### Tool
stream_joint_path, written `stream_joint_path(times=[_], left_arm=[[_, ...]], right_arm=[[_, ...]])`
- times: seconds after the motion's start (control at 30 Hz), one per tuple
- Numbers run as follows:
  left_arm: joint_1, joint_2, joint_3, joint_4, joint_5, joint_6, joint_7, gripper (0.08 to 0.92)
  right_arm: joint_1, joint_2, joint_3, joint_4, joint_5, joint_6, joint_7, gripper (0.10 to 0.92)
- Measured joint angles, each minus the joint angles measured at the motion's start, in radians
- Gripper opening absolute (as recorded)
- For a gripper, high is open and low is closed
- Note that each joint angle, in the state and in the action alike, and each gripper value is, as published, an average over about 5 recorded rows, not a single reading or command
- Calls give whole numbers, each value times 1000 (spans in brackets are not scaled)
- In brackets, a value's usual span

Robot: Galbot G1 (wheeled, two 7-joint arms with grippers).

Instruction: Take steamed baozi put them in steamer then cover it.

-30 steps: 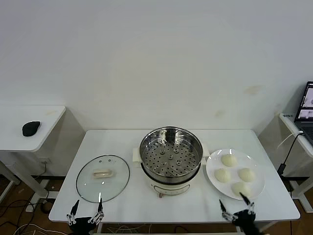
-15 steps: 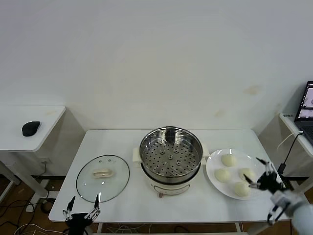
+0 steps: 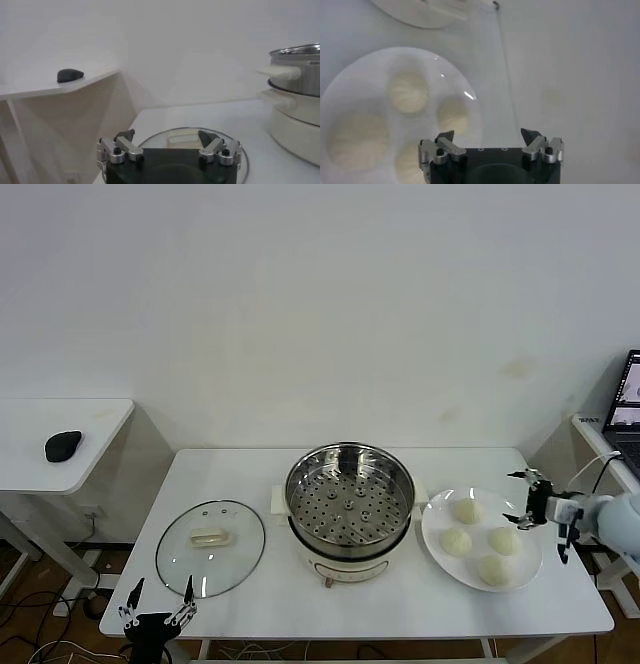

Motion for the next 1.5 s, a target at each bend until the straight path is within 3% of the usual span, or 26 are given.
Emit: stream_joint_path(times=[0.53, 0.97, 1.5], left_arm=[[-11, 5, -29, 7, 7, 2, -2, 823], [-3, 2, -43, 5, 10, -1, -1, 823], [-8, -2, -45, 11, 11, -4, -1, 823]], right_arm=[[564, 132, -600, -372, -1, 72, -248, 823], [678, 290, -726, -576, -63, 98, -273, 823], [699, 387, -763, -690, -116, 95, -276, 820]])
